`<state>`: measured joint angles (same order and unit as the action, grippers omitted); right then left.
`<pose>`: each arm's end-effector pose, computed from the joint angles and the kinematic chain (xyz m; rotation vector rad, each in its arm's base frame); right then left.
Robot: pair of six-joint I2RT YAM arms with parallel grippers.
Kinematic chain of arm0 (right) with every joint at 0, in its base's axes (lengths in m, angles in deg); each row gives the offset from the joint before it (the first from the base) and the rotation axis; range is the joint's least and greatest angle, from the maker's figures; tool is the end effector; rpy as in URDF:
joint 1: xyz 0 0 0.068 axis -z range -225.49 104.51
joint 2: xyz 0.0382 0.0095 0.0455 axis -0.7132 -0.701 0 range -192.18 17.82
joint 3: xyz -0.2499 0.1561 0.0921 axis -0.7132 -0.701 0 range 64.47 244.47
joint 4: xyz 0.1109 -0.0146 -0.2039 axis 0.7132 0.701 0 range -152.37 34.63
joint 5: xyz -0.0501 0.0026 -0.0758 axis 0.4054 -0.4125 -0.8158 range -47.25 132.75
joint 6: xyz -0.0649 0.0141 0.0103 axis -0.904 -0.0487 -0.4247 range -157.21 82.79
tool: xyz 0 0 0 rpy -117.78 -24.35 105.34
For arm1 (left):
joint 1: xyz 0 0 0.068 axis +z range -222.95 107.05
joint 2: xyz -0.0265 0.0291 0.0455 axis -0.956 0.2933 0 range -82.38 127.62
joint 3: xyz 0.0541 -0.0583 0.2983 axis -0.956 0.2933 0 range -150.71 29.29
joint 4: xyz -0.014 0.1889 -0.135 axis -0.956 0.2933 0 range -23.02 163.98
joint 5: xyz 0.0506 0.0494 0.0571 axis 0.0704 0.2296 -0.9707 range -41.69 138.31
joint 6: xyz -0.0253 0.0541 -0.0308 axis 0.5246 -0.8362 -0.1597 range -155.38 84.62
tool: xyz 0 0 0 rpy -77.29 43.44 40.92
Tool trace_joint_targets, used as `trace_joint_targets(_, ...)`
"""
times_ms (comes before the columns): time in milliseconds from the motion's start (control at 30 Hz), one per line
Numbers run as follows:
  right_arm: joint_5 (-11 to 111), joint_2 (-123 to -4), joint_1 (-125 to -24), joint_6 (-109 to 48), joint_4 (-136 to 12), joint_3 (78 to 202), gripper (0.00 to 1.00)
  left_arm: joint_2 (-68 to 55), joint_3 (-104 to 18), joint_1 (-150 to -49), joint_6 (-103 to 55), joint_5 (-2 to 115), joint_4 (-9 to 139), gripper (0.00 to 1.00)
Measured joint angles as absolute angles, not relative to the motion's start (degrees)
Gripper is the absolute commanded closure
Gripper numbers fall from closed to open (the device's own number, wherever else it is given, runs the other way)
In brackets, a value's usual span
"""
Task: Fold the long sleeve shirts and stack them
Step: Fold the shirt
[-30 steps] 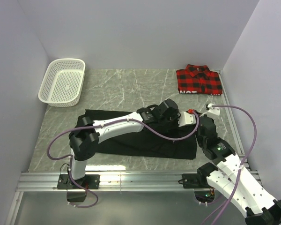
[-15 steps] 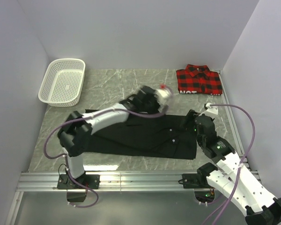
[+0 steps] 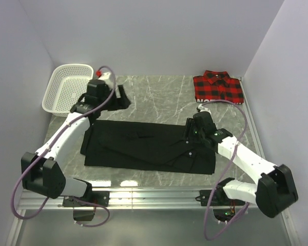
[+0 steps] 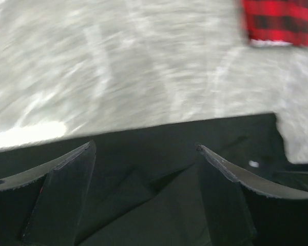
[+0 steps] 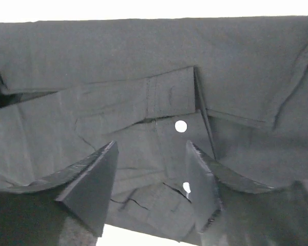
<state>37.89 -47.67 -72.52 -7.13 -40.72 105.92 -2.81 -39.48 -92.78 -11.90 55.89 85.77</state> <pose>0.1837 0.0886 0.2638 0.1053 2.3953 0.3769 0.2775 -0.1076 0.3656 0.0143 2.1379 -0.5905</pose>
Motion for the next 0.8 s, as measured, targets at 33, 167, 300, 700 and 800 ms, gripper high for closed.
trace_joint_targets(33,37.9,-48.6,-72.5,-6.4,-40.9,106.2,0.42,-3.8,-38.1,-90.8,-11.6,55.4,86.7,0.16)
trace_joint_targets(167,37.2,-52.1,-72.0,-1.9,-42.1,106.8,0.42,-5.2,-32.1,-85.3,-10.9,53.8,90.1,0.16)
trace_joint_targets(300,36.2,-55.2,-71.2,2.3,-42.7,106.9,0.41,-5.2,-27.6,-82.8,-10.1,53.0,91.8,0.16)
trace_joint_targets(700,39.1,-59.7,-65.7,9.5,-51.8,102.8,0.4,0.1,-25.9,-79.6,-9.6,51.4,91.3,0.17)
trace_joint_targets(800,40.2,-61.8,-65.3,10.1,-53.9,102.8,0.4,0.7,-25.7,-79.0,-9.6,51.0,91.3,0.17)
